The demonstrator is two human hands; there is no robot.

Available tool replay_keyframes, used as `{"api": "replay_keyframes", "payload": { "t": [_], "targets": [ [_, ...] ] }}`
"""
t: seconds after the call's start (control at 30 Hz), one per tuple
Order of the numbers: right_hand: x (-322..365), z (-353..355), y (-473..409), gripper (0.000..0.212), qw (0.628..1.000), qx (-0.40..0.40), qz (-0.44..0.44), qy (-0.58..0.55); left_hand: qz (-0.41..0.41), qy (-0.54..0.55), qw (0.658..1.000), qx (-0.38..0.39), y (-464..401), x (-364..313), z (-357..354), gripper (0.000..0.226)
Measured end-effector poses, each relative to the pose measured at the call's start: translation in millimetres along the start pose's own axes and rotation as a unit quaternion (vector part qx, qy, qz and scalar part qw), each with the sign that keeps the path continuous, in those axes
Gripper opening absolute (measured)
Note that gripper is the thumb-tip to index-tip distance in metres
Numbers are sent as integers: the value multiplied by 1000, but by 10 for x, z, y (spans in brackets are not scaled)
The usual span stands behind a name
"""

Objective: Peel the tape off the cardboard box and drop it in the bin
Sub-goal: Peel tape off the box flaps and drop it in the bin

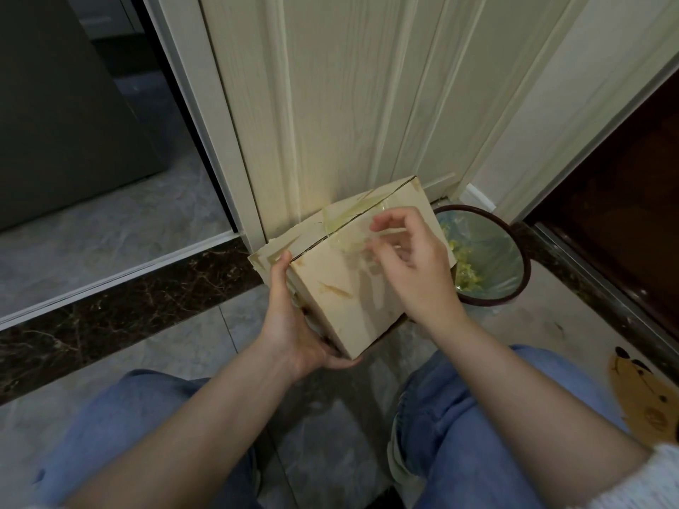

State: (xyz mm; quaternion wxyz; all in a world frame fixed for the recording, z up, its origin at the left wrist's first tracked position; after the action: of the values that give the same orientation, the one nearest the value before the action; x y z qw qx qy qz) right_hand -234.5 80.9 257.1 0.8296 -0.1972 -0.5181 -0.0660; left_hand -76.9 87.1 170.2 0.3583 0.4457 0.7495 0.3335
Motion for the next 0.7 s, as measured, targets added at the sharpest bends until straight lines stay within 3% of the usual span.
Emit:
{"api": "replay_keyframes", "payload": {
  "t": [0.27, 0.53, 0.7],
  "targets": [
    [-47, -57, 30, 39, 980, 63, 81, 172, 3, 0, 1000, -11, -28, 9, 25, 89],
    [0, -13, 5, 14, 978, 0, 99, 183, 7, -4, 1000, -10, -17, 17, 30, 94],
    [34, -88, 9, 4, 973, 18, 121, 194, -2, -17, 1000, -21, -22, 28, 52, 94]
  ]
}}
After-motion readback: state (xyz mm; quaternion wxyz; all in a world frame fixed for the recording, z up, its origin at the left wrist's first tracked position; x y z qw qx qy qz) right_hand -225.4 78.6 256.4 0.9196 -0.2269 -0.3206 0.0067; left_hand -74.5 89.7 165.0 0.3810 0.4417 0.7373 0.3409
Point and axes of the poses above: each hand's wrist, its own y-axis away from the middle knuckle, its own z-axis out of the back of the hand, x = y × z, the point moved 6 cm from there along -y, towards the middle knuckle, and after that the axes turned 2 degrees about z, right-handed, at the moved point
